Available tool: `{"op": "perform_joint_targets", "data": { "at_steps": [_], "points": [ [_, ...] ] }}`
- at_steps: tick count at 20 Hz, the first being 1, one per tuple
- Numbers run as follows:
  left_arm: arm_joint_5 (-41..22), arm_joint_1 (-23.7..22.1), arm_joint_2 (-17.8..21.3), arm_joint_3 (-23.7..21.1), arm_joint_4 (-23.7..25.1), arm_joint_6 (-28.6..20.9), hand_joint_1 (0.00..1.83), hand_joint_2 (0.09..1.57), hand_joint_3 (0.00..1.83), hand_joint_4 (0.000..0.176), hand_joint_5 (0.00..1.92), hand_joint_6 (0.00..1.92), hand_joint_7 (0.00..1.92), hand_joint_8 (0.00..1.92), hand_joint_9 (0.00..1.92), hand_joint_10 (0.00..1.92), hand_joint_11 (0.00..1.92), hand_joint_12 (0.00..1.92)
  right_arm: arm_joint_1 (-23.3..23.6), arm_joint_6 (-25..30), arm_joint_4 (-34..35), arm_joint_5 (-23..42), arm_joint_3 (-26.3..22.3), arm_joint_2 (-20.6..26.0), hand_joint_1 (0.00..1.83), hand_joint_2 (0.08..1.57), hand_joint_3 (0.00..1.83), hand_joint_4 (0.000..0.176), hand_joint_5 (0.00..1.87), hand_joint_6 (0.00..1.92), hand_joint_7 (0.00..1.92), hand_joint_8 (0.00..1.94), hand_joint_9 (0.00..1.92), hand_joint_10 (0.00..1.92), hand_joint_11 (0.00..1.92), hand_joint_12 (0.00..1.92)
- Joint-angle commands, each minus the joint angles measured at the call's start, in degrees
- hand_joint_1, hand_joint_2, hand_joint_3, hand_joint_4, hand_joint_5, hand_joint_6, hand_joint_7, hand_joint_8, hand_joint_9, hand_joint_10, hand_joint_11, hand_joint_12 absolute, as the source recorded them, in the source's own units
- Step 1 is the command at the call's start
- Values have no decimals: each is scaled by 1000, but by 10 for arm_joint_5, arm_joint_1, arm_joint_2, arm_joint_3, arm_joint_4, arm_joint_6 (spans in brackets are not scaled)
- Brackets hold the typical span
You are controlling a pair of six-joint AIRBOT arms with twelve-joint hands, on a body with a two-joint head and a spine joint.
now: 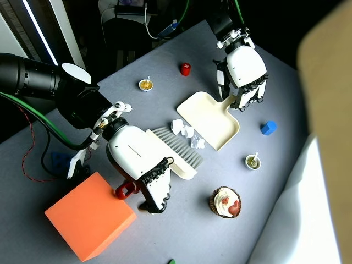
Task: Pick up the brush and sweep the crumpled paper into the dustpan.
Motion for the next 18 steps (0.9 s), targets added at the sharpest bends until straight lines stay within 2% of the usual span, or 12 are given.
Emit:
{"op": "perform_joint_targets", "data": {
  "at_steps": [1,2,3,4,7,9,12,14,16,18],
  "points": [
    [-52,-6,2,5,15,1,1249,1052,0,17,1075,885,1188,579,1158,0,746,729,1,-3,-61,-43,2,7,1388,1177,2,15,964,1883,963,1941,1066,1921,1132,1921],
    [-52,-8,2,5,15,1,1250,1051,0,17,1087,871,1179,589,1153,0,741,728,1,-3,-68,-43,0,12,1438,1197,0,134,955,1913,975,1941,1113,1921,1187,1921],
    [-51,-8,2,6,15,1,1253,1043,0,16,1111,835,1185,574,1149,0,735,737,1,-3,-71,-43,-1,14,1500,1214,2,168,889,1919,996,1941,1145,1921,1213,1921],
    [-51,-9,1,6,15,1,1253,1042,0,19,1117,820,1186,576,1153,2,740,742,0,-3,-78,-43,-3,18,1524,1215,1,174,858,1921,1007,1941,1164,1921,1237,1921],
    [-51,-10,1,8,15,0,1249,1048,1,26,1096,842,1175,608,1154,1,717,768,-1,-12,-95,-45,-5,25,1578,1233,1,176,873,1921,1033,1941,1211,1921,1292,1921],
    [-50,-10,1,10,15,0,1248,1051,1,22,1076,874,1183,598,1162,4,716,776,-1,-22,-108,-50,-8,30,1604,1228,0,176,878,1921,1007,1941,1183,1921,1263,1921],
    [-49,-10,1,10,15,0,1254,1045,0,6,1055,890,1246,502,1190,4,770,736,-1,-30,-128,-51,-24,44,1615,1228,1,176,890,1921,967,1941,1137,1921,1237,1921],
    [-49,-11,1,10,15,0,1254,1044,0,8,1061,883,1246,497,1185,1,761,723,-1,-48,-145,-49,-40,56,1600,1228,1,176,879,1921,940,1941,1094,1921,1209,1921],
    [-50,-11,1,11,15,-2,1253,1042,1,18,1085,855,1225,525,1178,0,763,727,0,-66,-153,-43,-55,67,1608,1210,0,176,911,1921,959,1941,1091,1921,1196,1921],
    [-50,-12,0,12,15,-2,1253,1044,1,15,1082,870,1217,529,1173,0,762,731,2,-85,-167,-40,-71,79,1611,1207,0,176,913,1921,948,1941,1091,1921,1209,1921]
  ]
}}
